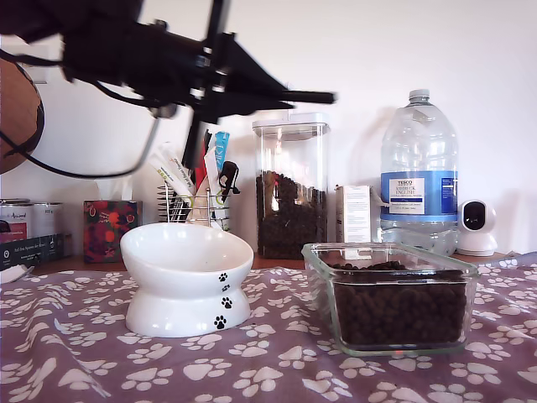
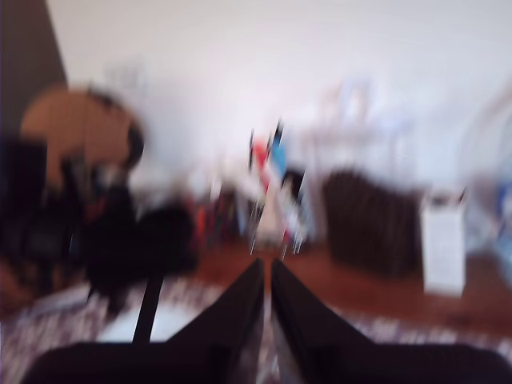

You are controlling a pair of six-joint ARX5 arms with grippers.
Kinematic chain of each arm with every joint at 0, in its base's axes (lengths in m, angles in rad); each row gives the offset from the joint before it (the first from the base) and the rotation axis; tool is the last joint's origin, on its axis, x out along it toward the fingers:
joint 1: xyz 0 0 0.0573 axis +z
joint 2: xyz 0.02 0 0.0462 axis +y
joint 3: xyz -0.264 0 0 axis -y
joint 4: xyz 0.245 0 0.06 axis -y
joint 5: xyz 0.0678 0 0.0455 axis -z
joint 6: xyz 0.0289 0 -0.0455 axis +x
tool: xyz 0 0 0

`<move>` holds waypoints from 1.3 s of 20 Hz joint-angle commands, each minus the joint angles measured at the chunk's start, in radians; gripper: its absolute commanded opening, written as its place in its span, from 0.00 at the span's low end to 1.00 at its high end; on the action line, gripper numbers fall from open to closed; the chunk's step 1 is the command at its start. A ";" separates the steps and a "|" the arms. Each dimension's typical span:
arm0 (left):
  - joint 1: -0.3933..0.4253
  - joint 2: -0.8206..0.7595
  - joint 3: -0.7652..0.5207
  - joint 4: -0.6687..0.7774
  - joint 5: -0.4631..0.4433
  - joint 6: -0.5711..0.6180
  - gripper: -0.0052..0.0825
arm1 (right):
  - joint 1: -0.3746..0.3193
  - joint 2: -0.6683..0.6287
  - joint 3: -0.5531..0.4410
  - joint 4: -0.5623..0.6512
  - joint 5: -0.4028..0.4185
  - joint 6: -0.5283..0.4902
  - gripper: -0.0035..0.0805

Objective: Measure one spoon of cat food and pour it into the food bowl

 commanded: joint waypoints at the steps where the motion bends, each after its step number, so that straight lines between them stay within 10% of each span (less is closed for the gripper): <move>1: -0.023 0.026 -0.018 0.079 0.000 -0.053 0.03 | 0.030 0.048 -0.008 0.010 -0.005 0.003 0.28; 8: -0.063 0.072 -0.013 0.166 -0.019 -0.136 0.03 | 0.123 0.115 -0.008 0.080 0.000 -0.143 0.60; 26: -0.113 0.072 0.021 0.190 -0.052 -0.166 0.03 | 0.157 0.307 -0.007 0.340 0.008 -0.127 0.61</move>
